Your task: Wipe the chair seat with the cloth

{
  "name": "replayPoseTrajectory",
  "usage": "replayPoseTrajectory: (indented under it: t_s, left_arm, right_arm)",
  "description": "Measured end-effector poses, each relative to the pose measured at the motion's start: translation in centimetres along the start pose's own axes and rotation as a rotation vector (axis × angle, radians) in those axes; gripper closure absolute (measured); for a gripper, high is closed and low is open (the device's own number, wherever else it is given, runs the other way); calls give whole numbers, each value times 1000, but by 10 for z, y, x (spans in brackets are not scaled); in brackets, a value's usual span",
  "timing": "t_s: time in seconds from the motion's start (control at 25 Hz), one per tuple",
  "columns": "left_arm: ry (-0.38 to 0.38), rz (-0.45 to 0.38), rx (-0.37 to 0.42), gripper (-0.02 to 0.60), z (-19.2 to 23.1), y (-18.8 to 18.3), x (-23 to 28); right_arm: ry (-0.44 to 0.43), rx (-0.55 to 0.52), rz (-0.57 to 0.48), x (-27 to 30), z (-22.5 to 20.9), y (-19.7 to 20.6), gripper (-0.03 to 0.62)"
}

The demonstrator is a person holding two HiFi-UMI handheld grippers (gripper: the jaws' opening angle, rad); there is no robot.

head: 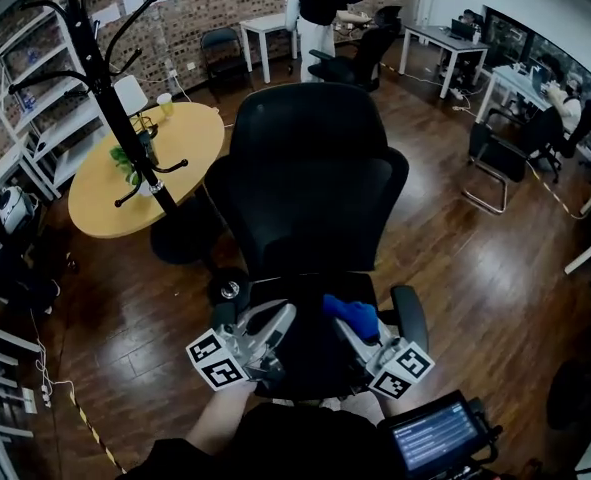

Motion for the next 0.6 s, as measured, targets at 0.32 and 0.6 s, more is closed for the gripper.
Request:
replayPoseTrajectory:
  t_s: [0.32, 0.6]
  left_arm:
    - [-83, 7, 28, 589, -27, 37, -34]
    - [16, -17, 49, 589, -94, 69, -82]
  right_arm:
    - [-34, 21, 11, -30, 20, 32, 549]
    - [43, -39, -9, -77, 99, 55, 549]
Point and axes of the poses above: the fingertips, and each gripper's own axes: x forward along the fingers, z to its left, y out of its underside, the point moved 5 cm from there along -x, backward along the fingers, and after that the axes turned 11 degrees about z, right-handed, at the moved point
